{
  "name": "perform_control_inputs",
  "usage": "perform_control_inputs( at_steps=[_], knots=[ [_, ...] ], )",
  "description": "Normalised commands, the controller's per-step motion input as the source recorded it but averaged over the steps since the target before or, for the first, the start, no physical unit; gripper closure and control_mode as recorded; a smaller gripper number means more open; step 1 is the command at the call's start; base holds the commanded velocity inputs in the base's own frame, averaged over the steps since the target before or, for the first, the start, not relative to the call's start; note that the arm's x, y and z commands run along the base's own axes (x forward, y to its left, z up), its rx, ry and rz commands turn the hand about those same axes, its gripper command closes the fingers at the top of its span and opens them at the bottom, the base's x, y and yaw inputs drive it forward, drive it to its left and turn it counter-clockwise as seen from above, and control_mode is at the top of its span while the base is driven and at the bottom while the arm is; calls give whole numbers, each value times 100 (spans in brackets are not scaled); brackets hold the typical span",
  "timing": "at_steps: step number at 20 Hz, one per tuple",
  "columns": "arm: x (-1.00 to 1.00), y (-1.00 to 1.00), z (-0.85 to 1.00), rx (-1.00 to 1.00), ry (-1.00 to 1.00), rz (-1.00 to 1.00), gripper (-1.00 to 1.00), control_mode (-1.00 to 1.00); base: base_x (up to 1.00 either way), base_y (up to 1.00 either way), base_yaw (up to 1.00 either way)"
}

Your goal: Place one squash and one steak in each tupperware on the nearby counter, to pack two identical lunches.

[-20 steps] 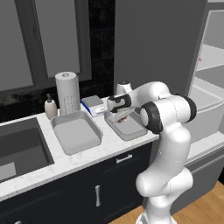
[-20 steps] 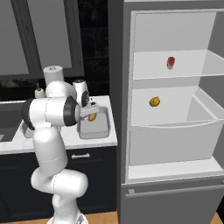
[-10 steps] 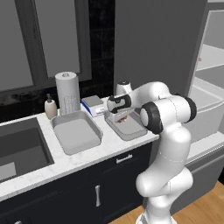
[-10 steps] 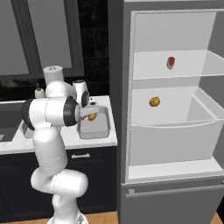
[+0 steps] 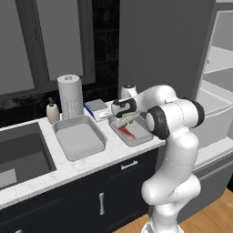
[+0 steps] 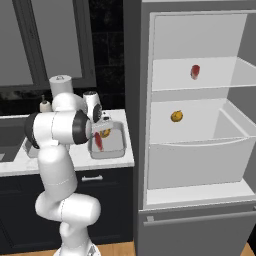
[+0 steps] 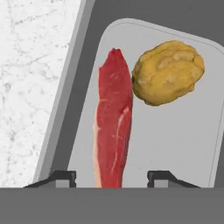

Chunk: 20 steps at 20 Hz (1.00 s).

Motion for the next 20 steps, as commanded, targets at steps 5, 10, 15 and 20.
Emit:
perform_control_inputs(
  at_steps=[5,10,15,20],
  knots=[
    [-4,0,22,0,-1,0,-100,-100,0,0,0],
    [-49,-9,87,7,-11,0,-100,-100,0,0,0],
    [-94,-7,93,8,-4,0,-100,-100,0,0,0],
    [-100,0,42,6,-2,0,-100,-100,0,0,0]
  ],
)
